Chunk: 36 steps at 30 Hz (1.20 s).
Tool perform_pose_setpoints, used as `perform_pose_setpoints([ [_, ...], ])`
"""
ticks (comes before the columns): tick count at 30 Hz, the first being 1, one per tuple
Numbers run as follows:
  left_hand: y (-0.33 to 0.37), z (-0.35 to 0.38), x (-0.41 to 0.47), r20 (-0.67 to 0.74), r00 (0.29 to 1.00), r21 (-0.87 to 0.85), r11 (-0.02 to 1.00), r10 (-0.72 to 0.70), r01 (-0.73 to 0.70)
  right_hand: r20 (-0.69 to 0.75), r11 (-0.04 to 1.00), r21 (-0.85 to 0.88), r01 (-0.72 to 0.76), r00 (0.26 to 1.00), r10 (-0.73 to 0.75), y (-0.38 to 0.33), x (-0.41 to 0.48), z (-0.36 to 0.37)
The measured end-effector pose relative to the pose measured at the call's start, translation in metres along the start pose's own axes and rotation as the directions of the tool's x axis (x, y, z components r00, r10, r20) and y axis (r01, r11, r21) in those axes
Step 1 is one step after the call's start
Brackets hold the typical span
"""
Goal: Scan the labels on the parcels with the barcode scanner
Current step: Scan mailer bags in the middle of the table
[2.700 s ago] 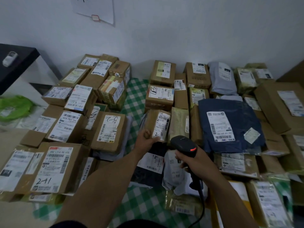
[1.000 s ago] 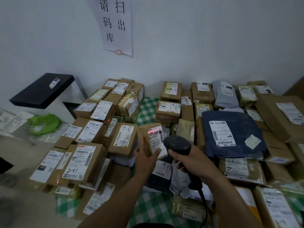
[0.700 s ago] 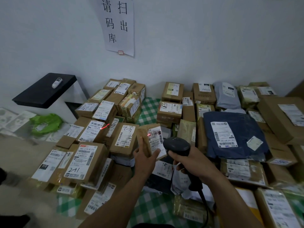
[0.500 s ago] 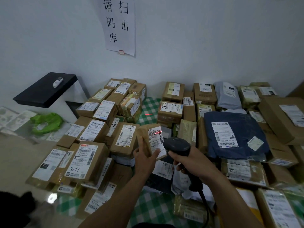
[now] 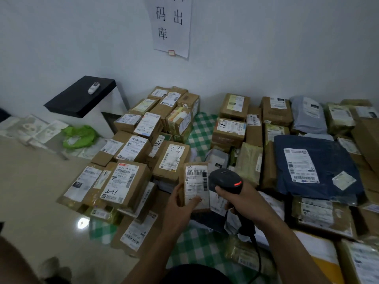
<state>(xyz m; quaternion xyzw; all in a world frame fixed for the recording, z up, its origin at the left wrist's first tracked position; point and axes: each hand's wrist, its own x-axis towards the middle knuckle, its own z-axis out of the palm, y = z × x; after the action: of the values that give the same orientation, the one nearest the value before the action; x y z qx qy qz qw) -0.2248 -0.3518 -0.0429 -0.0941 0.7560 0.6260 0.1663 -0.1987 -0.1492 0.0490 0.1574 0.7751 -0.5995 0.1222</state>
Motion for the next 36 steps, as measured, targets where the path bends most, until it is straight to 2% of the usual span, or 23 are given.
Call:
perform_pose_setpoints([
  [5,-0.031,-0.042,-0.031,-0.123,0.979,-0.054,0.986,-0.161,0.155,0.111,1.0,-0.023,0.015,0.994,-0.012,0.003,0.003,0.023],
  [10,-0.053,-0.068,-0.044,-0.239,0.927,-0.14,0.955,-0.29,0.262,0.15,0.998,-0.056,0.018,0.989,-0.01,0.003,0.006,0.036],
  [19,-0.052,-0.064,-0.04,-0.53,0.801,-0.159,0.96,-0.279,0.229,0.173,0.999,-0.043,-0.014,0.985,0.021,0.007,0.01,0.046],
  [25,-0.056,-0.054,-0.051,-0.476,0.792,-0.217,0.924,-0.382,0.314,0.18,0.998,-0.056,-0.036,0.983,0.046,0.016,0.014,0.049],
  [28,-0.065,-0.058,-0.043,-0.546,0.775,-0.206,0.948,-0.318,0.244,0.184,0.998,-0.055,-0.043,0.982,0.052,0.018,0.015,0.049],
  [30,-0.072,-0.057,-0.038,-0.599,0.759,-0.109,0.965,-0.256,0.24,0.186,0.999,-0.03,-0.039,0.982,0.044,0.018,0.015,0.048],
  [33,-0.049,-0.045,-0.05,-0.698,0.715,0.049,0.994,-0.036,0.097,0.169,0.999,0.019,-0.039,0.985,0.035,0.02,0.012,0.044],
  [34,-0.046,-0.041,-0.05,-0.682,0.727,0.119,0.993,0.083,-0.001,0.159,0.998,0.043,-0.044,0.987,0.037,0.023,0.011,0.041],
  [36,-0.037,-0.032,-0.045,-0.495,0.834,0.25,0.959,0.243,-0.131,0.128,0.995,0.086,-0.055,0.991,0.044,0.029,0.009,0.034],
])
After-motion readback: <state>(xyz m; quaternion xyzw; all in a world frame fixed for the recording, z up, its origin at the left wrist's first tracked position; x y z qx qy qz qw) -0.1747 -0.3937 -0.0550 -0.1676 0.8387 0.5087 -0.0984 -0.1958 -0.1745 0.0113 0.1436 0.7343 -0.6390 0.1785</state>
